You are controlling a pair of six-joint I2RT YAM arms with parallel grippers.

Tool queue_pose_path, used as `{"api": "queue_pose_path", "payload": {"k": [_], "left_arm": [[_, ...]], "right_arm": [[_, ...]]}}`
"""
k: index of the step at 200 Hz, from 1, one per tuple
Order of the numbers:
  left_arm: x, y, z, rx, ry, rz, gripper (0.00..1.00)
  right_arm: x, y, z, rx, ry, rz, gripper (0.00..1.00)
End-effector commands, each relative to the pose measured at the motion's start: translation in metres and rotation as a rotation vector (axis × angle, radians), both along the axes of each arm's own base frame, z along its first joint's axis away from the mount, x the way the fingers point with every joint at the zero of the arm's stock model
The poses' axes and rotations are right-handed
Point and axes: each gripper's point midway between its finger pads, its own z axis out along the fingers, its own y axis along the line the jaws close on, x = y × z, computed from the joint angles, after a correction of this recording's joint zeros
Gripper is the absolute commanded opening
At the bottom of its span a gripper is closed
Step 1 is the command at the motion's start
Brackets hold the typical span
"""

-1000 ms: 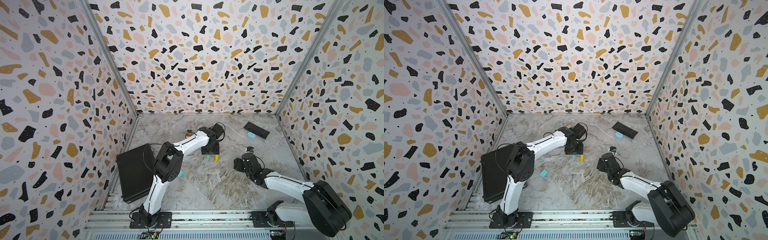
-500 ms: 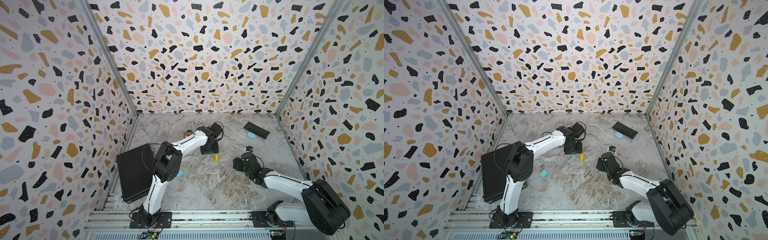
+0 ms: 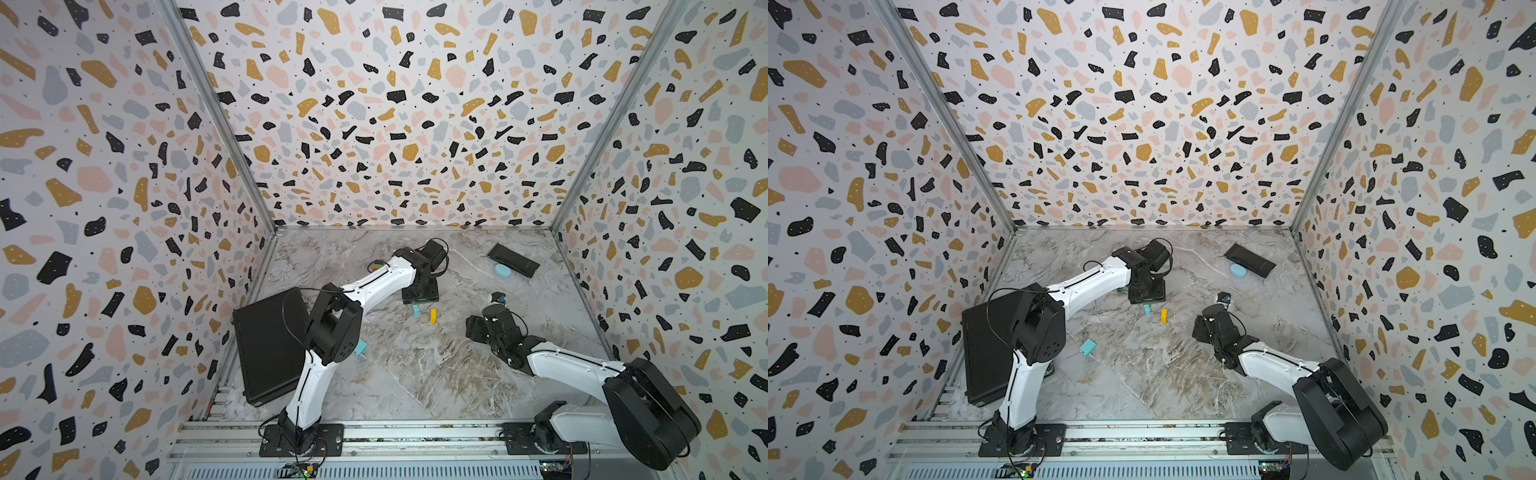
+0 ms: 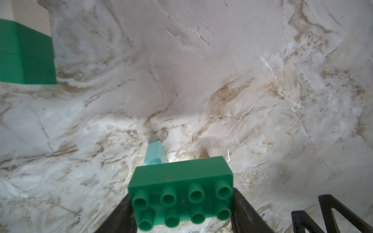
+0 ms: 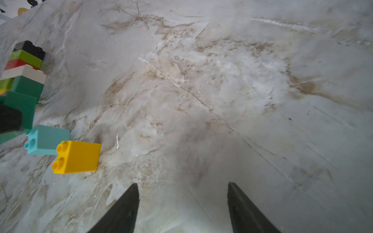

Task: Assemble the letter h with lego
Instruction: Assemble the lego brick with the lego brick.

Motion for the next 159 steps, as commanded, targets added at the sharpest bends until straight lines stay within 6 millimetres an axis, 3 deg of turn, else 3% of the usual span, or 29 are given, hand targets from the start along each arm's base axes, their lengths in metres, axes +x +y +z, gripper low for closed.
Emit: {"api": "queue_pose_path", "payload": {"k": [1,121,159], "left_arm": [[-0.004,-0.003,-0.012,0.009,0.050,0.038,0.01],[-0.007,0.001,-0.028,0.055,0.122,0.127,0.01],[-0.007,-0.006,-0.038,0.048,0.144,0.090,0.00]], "right_arm": [[0.008,0.004,0.012,0.009,-0.026,0.006,0.71],[0.008,0.006,0.014,0.015,-0.027,0.012,0.71],[0.008,0.006,0.014,0.016,-0.029,0.011,0.71]]}}
